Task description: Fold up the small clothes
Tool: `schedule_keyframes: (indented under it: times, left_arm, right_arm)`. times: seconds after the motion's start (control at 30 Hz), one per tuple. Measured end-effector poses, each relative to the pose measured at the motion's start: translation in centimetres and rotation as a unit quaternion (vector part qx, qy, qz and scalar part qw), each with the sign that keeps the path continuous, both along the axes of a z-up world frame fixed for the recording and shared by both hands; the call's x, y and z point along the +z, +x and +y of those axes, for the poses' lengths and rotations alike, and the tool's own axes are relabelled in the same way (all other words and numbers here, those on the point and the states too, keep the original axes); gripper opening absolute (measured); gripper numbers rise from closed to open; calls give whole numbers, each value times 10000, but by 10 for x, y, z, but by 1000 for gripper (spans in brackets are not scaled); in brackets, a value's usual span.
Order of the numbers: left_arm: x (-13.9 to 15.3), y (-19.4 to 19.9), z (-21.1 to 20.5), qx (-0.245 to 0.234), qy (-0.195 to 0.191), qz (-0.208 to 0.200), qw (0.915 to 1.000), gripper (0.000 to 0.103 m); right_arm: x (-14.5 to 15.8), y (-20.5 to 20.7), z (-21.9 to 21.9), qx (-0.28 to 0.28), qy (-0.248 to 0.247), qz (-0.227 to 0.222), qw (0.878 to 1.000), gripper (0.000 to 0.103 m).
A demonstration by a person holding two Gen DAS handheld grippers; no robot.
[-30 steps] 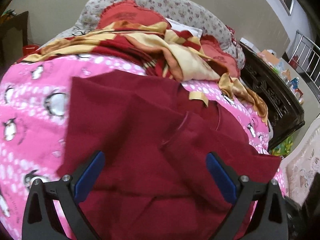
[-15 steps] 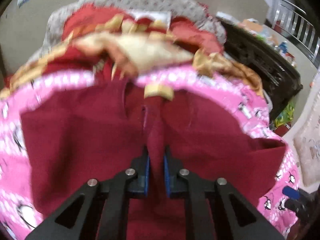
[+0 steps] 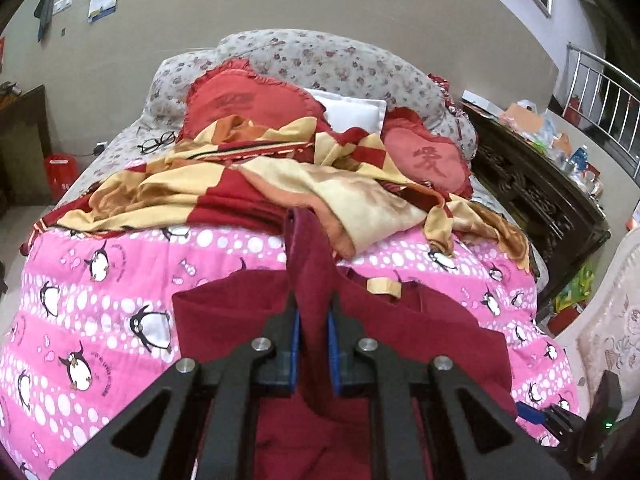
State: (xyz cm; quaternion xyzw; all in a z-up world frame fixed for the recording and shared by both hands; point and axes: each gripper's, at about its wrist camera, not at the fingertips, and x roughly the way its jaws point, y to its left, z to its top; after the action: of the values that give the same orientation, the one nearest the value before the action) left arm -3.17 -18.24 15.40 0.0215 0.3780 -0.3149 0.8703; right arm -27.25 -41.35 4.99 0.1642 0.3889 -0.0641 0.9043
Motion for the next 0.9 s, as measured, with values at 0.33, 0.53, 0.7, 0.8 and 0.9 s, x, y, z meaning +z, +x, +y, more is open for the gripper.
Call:
schedule_keyframes:
  times: [0.33, 0.53, 0.7, 0.8, 0.9]
  left_arm:
    - [-85, -9, 21, -39, 316, 678, 9972, 16]
    - [-115, -17, 20, -5, 556, 756, 9956, 18]
    - [-110, -15, 23, 9, 505, 744, 9959, 20]
    - [-106, -17, 21, 22, 516, 676, 9964, 20]
    - [-102, -18, 17, 3, 565, 608, 9966, 20]
  right_arm:
    - [-13, -17, -23, -479, -157, 266, 9984, 22]
    - [-15, -37, -38, -651, 700, 96, 9954, 51]
    - [-2, -39, -63, -1117, 1273, -457, 9845, 64]
    - [-8, -11, -72, -1192, 1406, -303, 9824, 65]
    - [-24, 21, -79, -1210, 1538, -22, 9807, 65]
